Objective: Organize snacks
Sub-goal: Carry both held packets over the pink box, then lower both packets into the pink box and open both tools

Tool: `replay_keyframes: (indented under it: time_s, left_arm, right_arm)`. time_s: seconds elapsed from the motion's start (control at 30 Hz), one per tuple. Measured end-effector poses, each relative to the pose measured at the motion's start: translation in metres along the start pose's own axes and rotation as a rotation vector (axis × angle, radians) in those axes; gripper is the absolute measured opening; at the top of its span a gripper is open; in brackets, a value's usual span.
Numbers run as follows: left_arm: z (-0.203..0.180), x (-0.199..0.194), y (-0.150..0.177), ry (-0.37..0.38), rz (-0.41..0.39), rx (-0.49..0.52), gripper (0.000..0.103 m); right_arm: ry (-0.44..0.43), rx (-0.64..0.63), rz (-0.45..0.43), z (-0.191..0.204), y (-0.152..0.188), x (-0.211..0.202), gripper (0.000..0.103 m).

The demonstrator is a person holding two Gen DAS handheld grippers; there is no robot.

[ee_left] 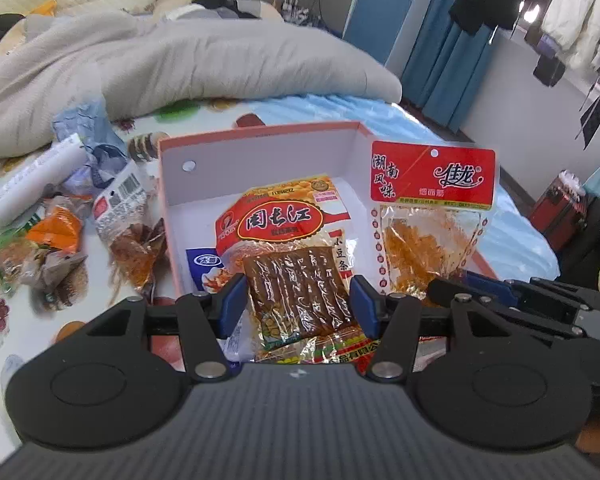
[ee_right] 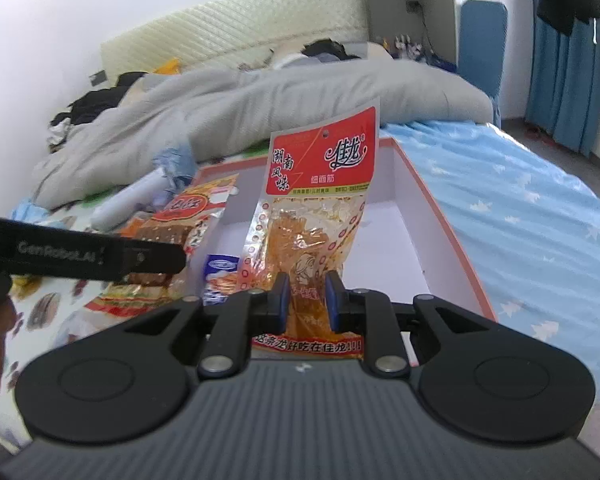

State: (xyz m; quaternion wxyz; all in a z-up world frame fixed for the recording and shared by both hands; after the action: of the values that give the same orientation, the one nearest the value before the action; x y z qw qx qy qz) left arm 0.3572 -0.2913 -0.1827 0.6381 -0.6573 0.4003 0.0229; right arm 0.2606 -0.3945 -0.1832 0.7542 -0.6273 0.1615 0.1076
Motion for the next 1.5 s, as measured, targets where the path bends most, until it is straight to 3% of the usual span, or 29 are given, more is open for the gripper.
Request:
replay_keyframes:
  time_s: [0.27,0.53,0.6,0.63,0.67,1.03,1.5]
  left_arm:
    - [0.004,0.046,0.01,-0.002,0.059,-0.028,0.062]
    - [0.006,0.053,0.013,-0.009,0.066,-0.031,0.062]
    - [0.007,0.05,0.013,-0.033,0.061,-0.02,0.065]
    - [0.009,0.048,0.012,-0.052,0.05,-0.015,0.065]
    - [0.009,0.044,0.01,-0.066,0.039,-0.015,0.065]
    - [0.01,-0.005,-0.005,-0.061,-0.022,-0.015,0.065]
    - [0.017,-0.132,0.001,-0.086,-0.129,-0.03,0.065]
  right_arm:
    - [0.014,0.022,0.064,-0.022,0.016,0.035,0.023]
    - [0.011,0.004,0.073,-0.023,0.017,0.045,0.024]
    - [0.002,0.031,0.08,-0.024,0.018,0.046,0.03]
    - [0.009,0.026,0.085,-0.024,0.018,0.045,0.043]
    - [0.014,0.019,0.083,-0.026,0.017,0.045,0.052]
    - [-0.007,0.008,0.016,-0.009,0.0,0.008,0.049]
    - [-0.058,-0.005,-0.075,0.045,-0.016,-0.071,0.049]
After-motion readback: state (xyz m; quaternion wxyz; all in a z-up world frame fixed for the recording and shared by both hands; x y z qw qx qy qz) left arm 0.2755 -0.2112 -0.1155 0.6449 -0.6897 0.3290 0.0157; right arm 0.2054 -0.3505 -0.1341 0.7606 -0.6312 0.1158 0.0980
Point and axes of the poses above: each gripper's, at about its wrist camera, not at the fingertips, and x roughly the way its jaws point, z to its left, y to its underside, the point moved 9 cm from there along x, roughly the way its jaws point, and after that the axes turned 15 degrees about -z, right-handed, at the moved point
